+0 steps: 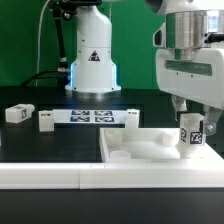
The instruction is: Assemble one leg
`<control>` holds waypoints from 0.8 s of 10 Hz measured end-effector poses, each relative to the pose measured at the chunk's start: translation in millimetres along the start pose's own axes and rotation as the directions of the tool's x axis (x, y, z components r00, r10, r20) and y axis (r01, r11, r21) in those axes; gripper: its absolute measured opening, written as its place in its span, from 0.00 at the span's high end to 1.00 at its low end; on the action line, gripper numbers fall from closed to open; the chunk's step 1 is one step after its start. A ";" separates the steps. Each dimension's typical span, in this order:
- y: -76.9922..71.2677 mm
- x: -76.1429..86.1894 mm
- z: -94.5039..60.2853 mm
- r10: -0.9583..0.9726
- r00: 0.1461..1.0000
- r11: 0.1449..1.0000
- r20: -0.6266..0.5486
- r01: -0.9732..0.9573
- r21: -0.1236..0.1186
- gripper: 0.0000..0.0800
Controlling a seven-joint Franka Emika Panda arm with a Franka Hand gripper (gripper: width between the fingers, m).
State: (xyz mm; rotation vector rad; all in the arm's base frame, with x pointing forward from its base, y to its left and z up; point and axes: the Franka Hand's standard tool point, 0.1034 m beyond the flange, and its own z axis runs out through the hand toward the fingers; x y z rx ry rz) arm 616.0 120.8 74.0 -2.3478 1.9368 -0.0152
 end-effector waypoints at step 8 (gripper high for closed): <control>-1.4 -0.2 -1.0 -0.554 0.832 0.832 0.003 0.554 -0.004 0.19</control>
Offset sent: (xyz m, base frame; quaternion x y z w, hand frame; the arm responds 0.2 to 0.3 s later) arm 0.0057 0.0009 0.0023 0.0003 -0.0043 -0.2524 0.9676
